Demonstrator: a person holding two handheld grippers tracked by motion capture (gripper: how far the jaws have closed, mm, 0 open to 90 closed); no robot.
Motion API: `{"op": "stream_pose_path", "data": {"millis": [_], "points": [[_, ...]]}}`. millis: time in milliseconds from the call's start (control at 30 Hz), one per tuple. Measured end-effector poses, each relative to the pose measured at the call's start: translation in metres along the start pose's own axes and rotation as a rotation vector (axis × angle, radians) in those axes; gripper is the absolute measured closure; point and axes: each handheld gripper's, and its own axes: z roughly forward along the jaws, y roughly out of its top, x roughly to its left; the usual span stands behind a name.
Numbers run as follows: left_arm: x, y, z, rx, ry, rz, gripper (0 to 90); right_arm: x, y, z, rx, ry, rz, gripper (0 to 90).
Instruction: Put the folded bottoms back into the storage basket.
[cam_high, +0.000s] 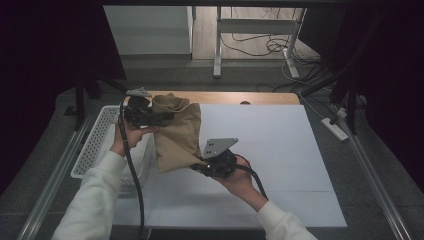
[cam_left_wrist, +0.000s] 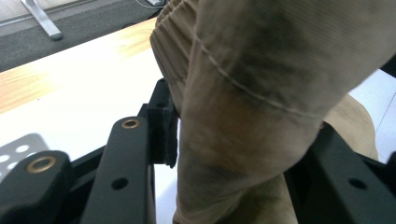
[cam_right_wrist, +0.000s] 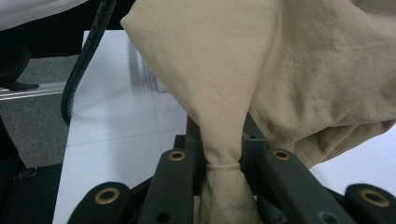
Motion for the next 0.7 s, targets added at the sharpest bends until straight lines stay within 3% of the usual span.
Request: {"op": "stream_pose_path", "data": {"millis": [700], "points": [[0.014,-0.010,-0.030,-0.034,0.037,-0.020,57.3,0.005,0.017,0.023,-0.014,0.025,-0.016,78.8]]}}
